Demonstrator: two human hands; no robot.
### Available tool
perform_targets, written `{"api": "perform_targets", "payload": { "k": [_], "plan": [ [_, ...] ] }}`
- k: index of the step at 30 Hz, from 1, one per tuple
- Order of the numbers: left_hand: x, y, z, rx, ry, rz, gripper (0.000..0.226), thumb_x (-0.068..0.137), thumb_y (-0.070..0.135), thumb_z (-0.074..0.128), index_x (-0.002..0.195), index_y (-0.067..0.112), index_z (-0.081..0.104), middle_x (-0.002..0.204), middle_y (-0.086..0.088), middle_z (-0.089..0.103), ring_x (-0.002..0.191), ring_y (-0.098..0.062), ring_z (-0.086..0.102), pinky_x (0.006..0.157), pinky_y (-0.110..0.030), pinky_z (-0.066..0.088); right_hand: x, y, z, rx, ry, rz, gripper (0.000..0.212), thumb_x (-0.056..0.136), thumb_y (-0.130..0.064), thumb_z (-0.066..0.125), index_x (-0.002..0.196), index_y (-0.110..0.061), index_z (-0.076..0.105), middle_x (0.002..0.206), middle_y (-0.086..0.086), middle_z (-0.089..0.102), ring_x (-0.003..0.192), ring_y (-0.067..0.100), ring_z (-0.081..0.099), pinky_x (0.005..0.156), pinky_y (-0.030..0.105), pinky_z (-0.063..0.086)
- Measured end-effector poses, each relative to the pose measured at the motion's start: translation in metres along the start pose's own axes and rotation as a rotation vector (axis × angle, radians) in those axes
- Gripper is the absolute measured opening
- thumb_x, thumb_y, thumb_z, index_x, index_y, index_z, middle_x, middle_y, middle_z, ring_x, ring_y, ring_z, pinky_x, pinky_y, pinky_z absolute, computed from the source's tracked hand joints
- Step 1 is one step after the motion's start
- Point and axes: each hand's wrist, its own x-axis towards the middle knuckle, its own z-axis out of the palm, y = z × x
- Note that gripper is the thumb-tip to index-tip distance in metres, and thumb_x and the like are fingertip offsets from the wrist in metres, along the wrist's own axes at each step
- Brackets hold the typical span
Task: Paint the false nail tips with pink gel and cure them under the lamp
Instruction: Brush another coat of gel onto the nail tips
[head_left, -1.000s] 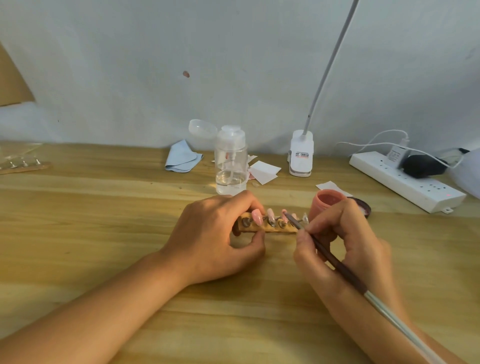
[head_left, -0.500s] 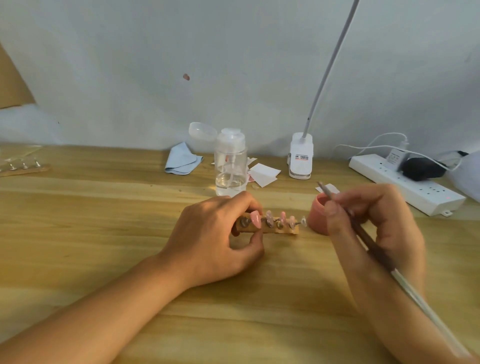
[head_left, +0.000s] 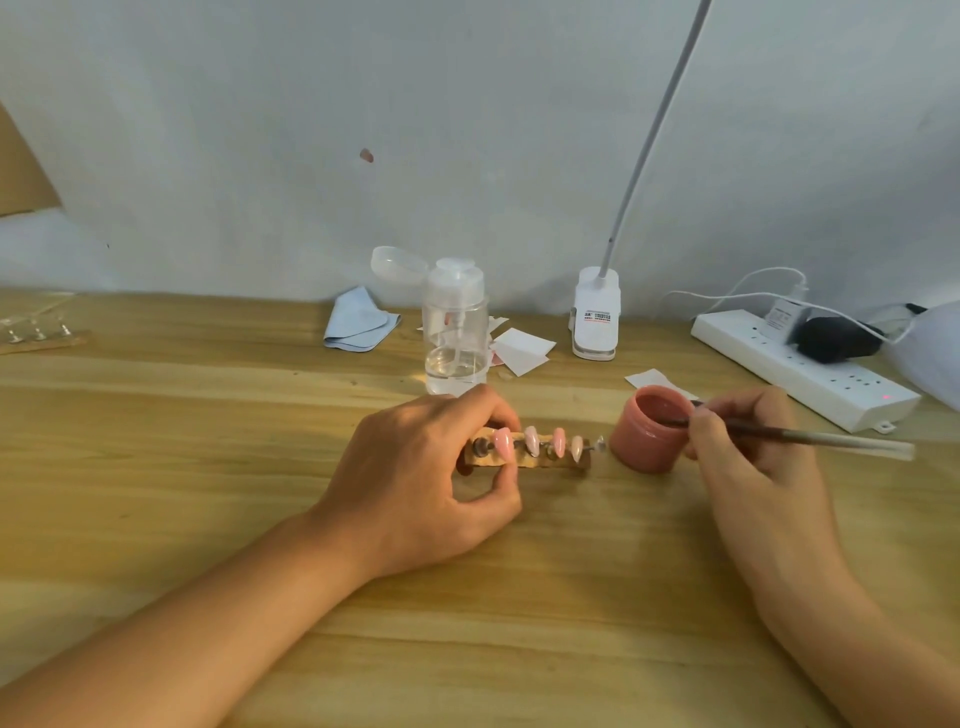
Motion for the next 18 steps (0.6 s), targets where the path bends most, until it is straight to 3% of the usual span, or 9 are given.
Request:
{"api": "perform_targets", "payload": {
  "k": [3, 9, 14, 18],
  "plan": [
    [-0.0001, 0.0002, 0.0001, -0.006, -0.001, 0.004, 0.016, 0.078, 0.034, 0.059, 0.091, 0.026, 0.064, 0.069, 0.014, 0.06, 0.06, -0.006, 0.051, 0.053, -0.029, 0.046, 0.0006, 0.0017, 0.0007, -0.016, -0.011, -0.002, 0.01, 0.093, -0.019, 0.059, 0.083, -0.023, 0.056, 0.08, 0.007, 0.065, 0.078, 0.025, 0.061, 0.067, 0.033, 0.045],
    [-0.0005, 0.0009, -0.0002, -0.007, -0.006, 0.001, 0.017, 0.078, 0.034, 0.058, 0.091, 0.026, 0.064, 0.071, 0.014, 0.063, 0.06, -0.007, 0.054, 0.054, -0.03, 0.047, 0.0017, 0.0011, 0.0007, -0.04, -0.013, -0.028, 0.012, 0.092, -0.013, 0.061, 0.083, -0.019, 0.057, 0.078, 0.002, 0.063, 0.062, 0.001, 0.053, 0.056, 0.012, 0.04],
    [-0.0004, 0.0007, -0.0007, -0.009, -0.01, -0.002, 0.017, 0.078, 0.035, 0.058, 0.092, 0.026, 0.064, 0.07, 0.013, 0.063, 0.059, -0.007, 0.054, 0.053, -0.031, 0.047, 0.0002, -0.0008, -0.0006, -0.021, -0.011, -0.043, 0.01, 0.094, -0.017, 0.061, 0.085, -0.022, 0.058, 0.082, 0.002, 0.065, 0.075, 0.012, 0.06, 0.066, 0.022, 0.046],
    [0.0002, -0.0004, -0.0006, -0.017, -0.015, -0.005, 0.016, 0.078, 0.036, 0.058, 0.091, 0.028, 0.064, 0.067, 0.014, 0.059, 0.058, -0.007, 0.051, 0.052, -0.028, 0.045, -0.0014, -0.0042, 0.001, 0.042, 0.006, -0.078, 0.014, 0.094, -0.014, 0.059, 0.083, -0.023, 0.057, 0.078, -0.003, 0.063, 0.071, 0.006, 0.056, 0.062, 0.011, 0.043]
  ]
}}
